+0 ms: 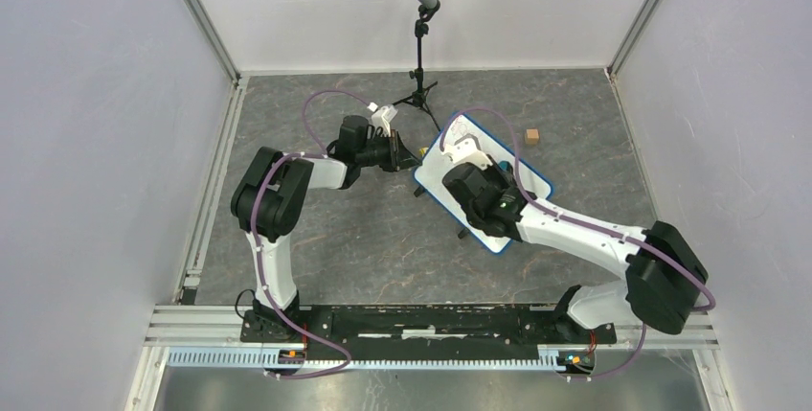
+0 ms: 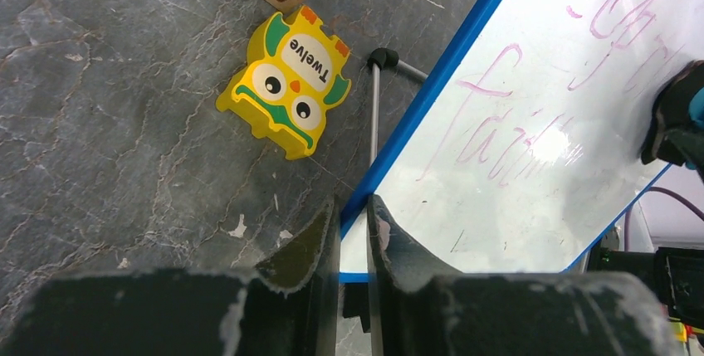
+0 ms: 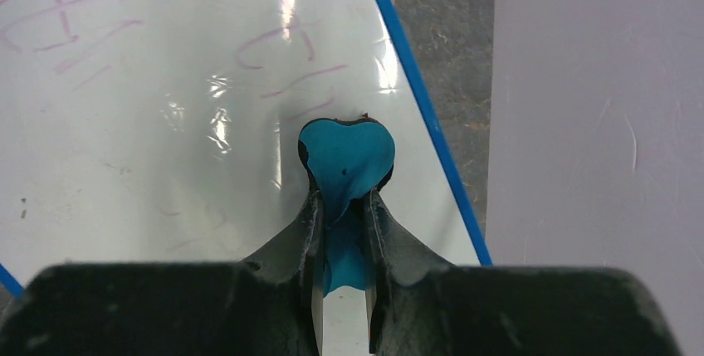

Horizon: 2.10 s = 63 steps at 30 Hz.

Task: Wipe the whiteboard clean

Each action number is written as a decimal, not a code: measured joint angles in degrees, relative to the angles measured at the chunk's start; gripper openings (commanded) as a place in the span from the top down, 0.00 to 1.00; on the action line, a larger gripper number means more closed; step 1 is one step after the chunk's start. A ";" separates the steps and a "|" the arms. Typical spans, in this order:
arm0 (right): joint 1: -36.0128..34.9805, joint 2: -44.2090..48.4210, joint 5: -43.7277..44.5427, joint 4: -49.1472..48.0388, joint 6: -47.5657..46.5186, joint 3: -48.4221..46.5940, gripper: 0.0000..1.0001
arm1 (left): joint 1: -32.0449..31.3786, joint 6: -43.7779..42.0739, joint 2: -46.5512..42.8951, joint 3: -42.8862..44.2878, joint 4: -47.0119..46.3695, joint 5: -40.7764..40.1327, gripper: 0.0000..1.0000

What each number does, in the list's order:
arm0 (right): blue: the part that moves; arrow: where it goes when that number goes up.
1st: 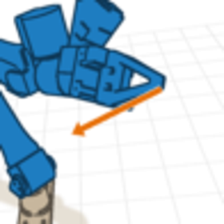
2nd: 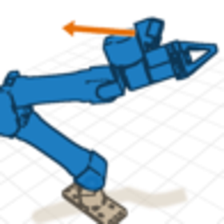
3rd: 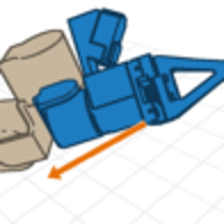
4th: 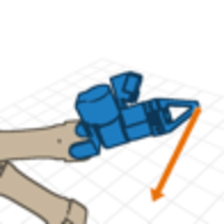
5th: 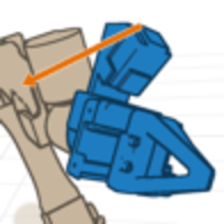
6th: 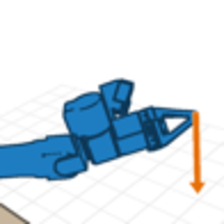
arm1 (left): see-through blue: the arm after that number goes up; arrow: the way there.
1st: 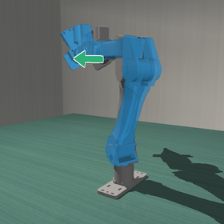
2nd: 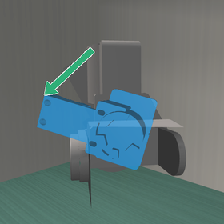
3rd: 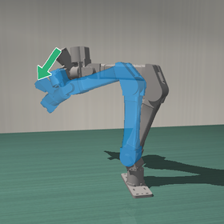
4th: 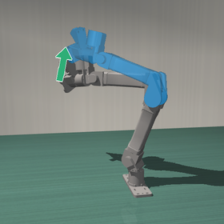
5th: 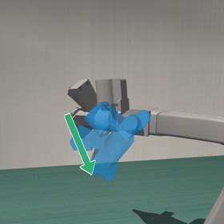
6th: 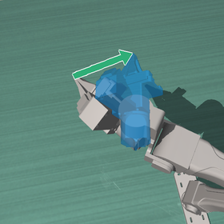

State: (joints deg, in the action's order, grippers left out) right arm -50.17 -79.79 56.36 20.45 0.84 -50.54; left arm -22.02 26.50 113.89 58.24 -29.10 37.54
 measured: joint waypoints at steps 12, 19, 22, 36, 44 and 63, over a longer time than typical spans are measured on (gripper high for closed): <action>-1.05 1.51 1.70 -0.55 0.33 2.10 0.91 | -0.39 -0.66 0.00 0.09 -0.02 0.00 0.78; -7.76 -5.51 -3.02 -4.52 2.03 4.04 0.92 | -0.61 -1.77 0.00 0.22 0.02 -0.11 0.78; -7.85 -5.64 -3.17 -5.46 2.58 4.35 0.92 | -0.61 -2.14 0.00 0.22 0.04 -0.15 0.78; -5.11 11.98 1.05 -3.10 5.51 11.93 0.87 | -0.83 -2.19 0.00 0.33 0.26 -0.57 0.78; -5.66 8.66 2.29 -3.82 5.84 12.20 0.90 | -0.85 -2.21 0.00 0.37 0.26 -0.57 0.78; -9.53 2.47 -3.85 -9.57 7.93 11.67 0.88 | -0.90 -2.27 0.00 0.39 0.28 -0.81 0.78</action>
State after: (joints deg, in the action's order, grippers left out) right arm -59.70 -77.32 52.51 10.87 8.78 -38.87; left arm -22.92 24.23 113.89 58.63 -28.82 36.73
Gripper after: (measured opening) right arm 0.217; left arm 0.222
